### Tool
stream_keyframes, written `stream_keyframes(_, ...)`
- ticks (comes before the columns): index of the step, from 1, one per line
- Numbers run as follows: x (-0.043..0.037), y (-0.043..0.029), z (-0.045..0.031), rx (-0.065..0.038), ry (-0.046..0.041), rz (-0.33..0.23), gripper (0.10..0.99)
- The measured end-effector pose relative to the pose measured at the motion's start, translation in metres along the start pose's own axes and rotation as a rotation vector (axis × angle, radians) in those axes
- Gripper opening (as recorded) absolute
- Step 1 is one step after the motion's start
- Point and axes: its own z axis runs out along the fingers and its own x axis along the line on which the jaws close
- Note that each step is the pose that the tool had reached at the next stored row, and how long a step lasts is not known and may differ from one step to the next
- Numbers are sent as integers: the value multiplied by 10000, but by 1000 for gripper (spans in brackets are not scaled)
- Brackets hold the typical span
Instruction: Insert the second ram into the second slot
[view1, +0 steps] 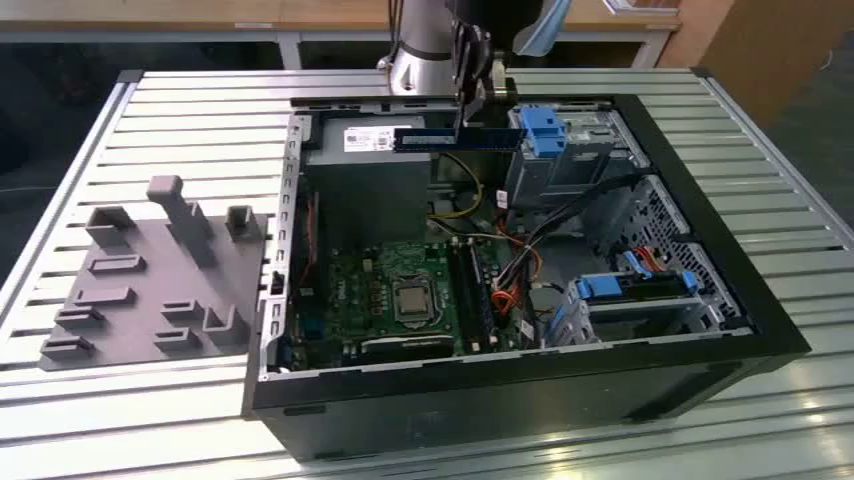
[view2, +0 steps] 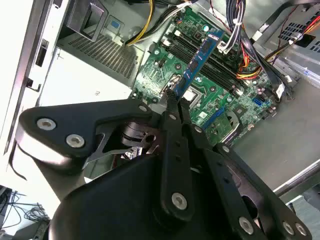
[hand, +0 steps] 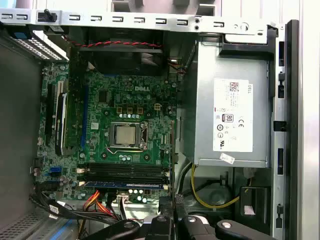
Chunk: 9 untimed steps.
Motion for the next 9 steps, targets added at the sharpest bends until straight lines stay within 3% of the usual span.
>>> stream_keyframes(9, 11, 1, -1, 0, 0, 1, 137)
